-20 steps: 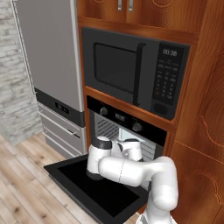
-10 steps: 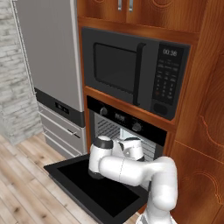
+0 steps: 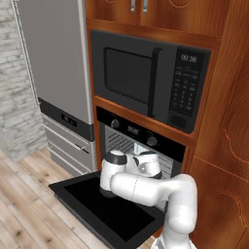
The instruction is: Take the baked cake out of the oven and place it on the plate for cooling. Then close the oven door.
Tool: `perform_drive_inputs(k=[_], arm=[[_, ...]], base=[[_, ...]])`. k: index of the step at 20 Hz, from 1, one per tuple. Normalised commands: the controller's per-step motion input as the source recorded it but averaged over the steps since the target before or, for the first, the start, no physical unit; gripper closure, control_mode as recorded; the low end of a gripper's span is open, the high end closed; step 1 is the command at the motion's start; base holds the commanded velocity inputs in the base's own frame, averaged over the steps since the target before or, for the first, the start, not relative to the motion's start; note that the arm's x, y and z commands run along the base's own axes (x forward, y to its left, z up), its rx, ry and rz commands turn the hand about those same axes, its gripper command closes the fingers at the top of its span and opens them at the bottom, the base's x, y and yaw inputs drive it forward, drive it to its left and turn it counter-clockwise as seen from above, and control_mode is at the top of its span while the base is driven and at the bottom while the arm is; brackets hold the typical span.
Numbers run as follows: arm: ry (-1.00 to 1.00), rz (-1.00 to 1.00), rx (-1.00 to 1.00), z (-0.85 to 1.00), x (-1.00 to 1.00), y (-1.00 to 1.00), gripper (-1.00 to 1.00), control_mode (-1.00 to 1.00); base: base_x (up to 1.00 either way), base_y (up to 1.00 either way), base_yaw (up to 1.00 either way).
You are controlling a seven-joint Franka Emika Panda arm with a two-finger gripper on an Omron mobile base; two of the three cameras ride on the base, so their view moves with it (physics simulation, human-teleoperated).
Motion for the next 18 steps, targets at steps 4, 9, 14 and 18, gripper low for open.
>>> perform_drive_inputs(k=[4, 9, 14, 18], arm=[[-0.01, 0.0, -0.01, 0.0, -0.16, 0.08, -1.0, -1.0], [-0.05, 0.0, -0.03, 0.0, -0.28, 0.17, -1.0, -1.0], [-0.05, 0.0, -0.05, 0.0, -0.26, 0.37, -1.0, -1.0], [-0.01, 0.0, -0.03, 0.14, -0.17, 0.34, -1.0, -1.0]], base=[[0.0, 0.0, 0.0], [0.0, 0.0, 0.0], [0.0, 0.0, 0.0], [0.0, 0.0, 0.0]])
